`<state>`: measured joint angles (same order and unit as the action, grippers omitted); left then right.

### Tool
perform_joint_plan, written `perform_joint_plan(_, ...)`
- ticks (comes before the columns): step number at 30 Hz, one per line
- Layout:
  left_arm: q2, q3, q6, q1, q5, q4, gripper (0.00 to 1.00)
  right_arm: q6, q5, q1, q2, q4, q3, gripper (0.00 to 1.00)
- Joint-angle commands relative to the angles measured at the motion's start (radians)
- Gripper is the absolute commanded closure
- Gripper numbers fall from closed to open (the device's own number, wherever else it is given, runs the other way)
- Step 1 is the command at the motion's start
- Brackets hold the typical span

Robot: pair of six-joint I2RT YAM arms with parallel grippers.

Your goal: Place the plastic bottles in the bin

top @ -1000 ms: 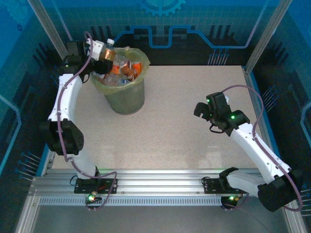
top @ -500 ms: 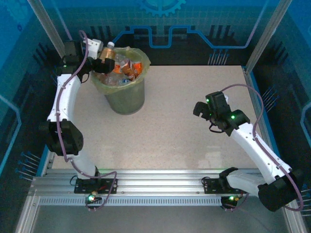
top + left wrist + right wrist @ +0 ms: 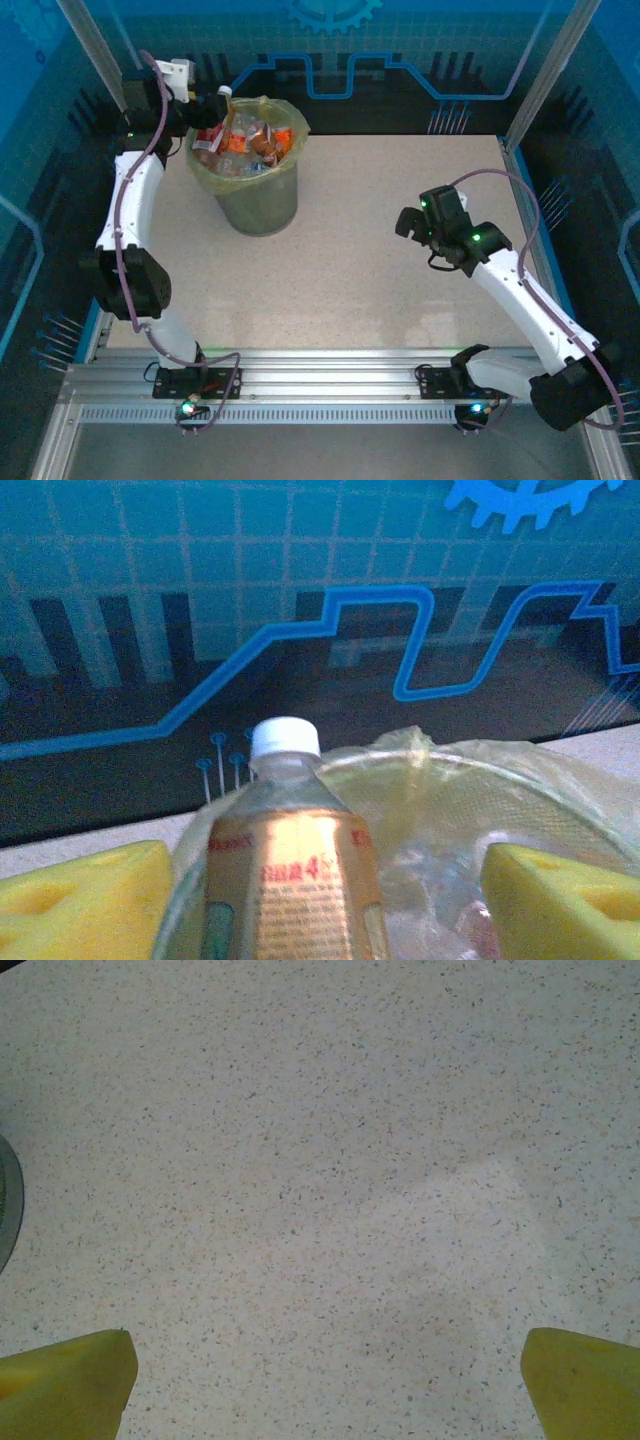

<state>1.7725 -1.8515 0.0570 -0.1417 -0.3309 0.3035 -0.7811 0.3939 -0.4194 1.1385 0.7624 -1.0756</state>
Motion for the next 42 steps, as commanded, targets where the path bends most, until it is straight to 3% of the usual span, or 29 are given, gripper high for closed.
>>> perform_joint_plan(1, 0.068, -0.062, -0.095, -0.01, -0.008, -0.073, 0.22, -0.011, 0.03, -0.019, 0.018, 0.018, -0.036, 0.0)
perform_joint_plan(13, 0.281, -0.272, -0.209, -0.011, -0.157, -0.096, 0.16, -0.018, 0.054, -0.042, 0.063, 0.028, -0.056, 0.0)
perform_joint_plan(22, 0.304, -0.289, -0.228, -0.012, -0.394, -0.133, 0.24, -0.02, 0.07, -0.044, 0.069, 0.038, -0.066, 0.0)
perform_joint_plan(28, 0.303, -0.304, -0.174, -0.013, -0.477, -0.03, 0.26, -0.029, 0.078, -0.045, 0.049, 0.041, -0.05, 0.0)
perform_joint_plan(38, 0.261, -0.252, -0.084, -0.024, -0.52, 0.11, 0.5, -0.038, 0.095, -0.045, 0.016, 0.051, -0.041, 0.0)
perform_joint_plan(42, 0.26, -0.251, -0.025, -0.026, -0.499, 0.179, 0.53, -0.042, 0.101, -0.045, 0.007, 0.051, -0.037, 0.0)
